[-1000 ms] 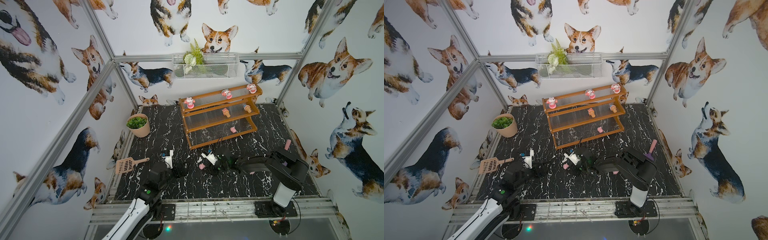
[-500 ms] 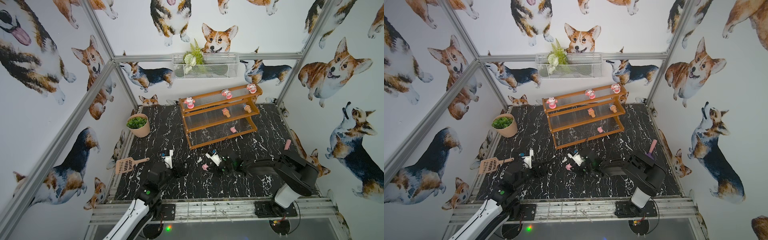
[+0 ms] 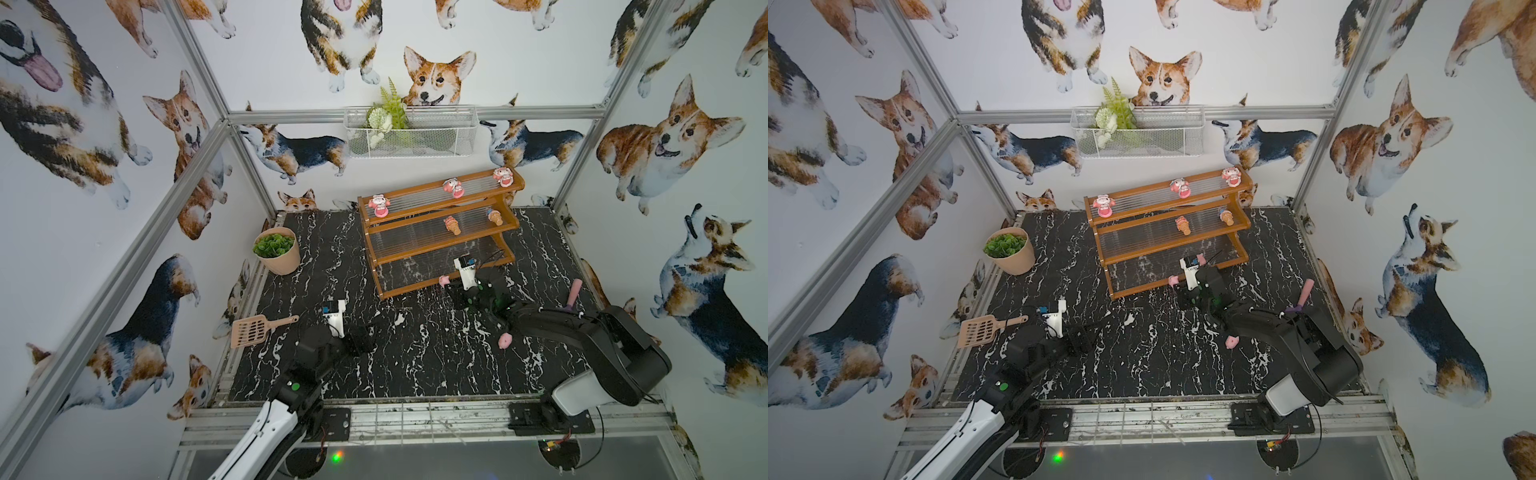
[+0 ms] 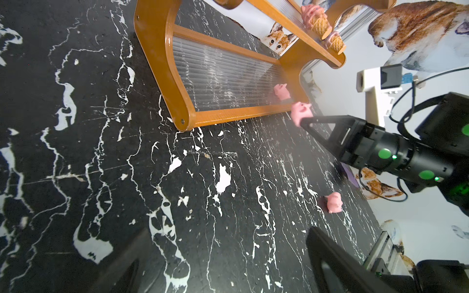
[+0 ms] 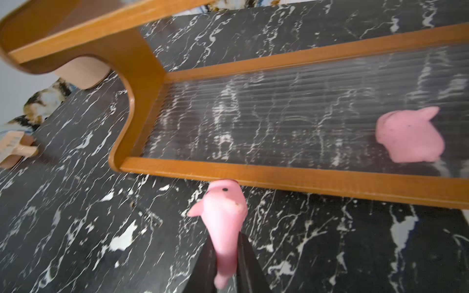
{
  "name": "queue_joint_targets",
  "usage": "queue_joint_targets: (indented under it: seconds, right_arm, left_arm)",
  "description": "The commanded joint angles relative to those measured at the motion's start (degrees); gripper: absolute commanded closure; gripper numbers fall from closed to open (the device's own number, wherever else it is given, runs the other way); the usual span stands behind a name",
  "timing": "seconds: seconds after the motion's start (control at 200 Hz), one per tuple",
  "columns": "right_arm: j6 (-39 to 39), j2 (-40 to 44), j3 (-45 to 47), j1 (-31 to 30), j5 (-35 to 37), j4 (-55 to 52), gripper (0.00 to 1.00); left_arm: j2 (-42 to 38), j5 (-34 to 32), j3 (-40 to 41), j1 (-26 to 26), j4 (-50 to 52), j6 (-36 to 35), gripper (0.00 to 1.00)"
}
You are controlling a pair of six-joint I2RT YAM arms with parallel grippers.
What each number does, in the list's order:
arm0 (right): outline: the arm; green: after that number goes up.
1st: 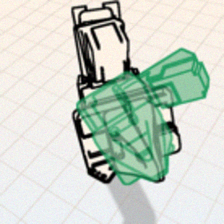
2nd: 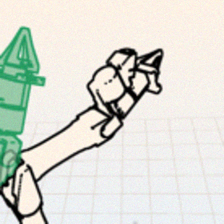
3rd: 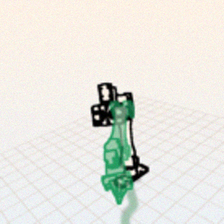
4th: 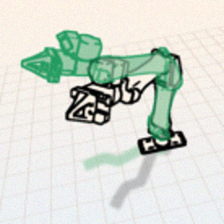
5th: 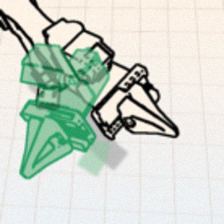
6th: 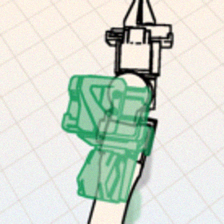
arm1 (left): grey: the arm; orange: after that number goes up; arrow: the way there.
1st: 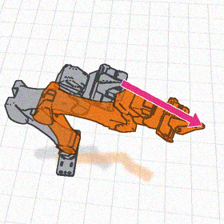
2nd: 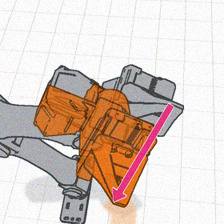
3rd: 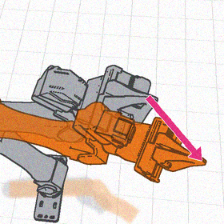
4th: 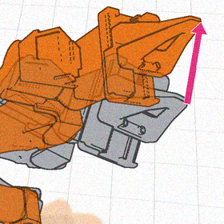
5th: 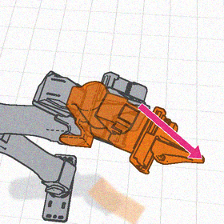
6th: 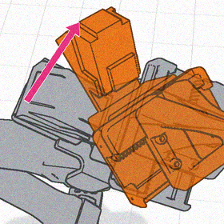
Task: Organize plastic toys on shelves
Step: Place the plastic toy on the shelf.
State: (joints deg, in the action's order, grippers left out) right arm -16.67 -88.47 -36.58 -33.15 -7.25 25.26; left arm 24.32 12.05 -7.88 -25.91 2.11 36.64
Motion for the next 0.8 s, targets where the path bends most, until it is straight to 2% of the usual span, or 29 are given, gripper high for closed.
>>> queue_joint_targets:
  seconds: [0.0,0.28,0.791]
  right_arm:
    - [-2.93,-3.53,-2.99,0.91,3.27,1.01,0.81]
    - [-4.94,-12.08,-8.34,1.03,7.18,1.02,0.81]
    - [-7.74,-19.53,-14.79,0.18,6.14,0.32,0.78]
  left_arm:
    - [-0.57,0.52,0.07,0.04,-1.12,0.28,0.01]
    - [-1.2,0.77,0.12,0.03,-0.88,0.19,0.01]
    - [-0.06,0.81,-0.11,0.07,-1.58,0.01,0.01]
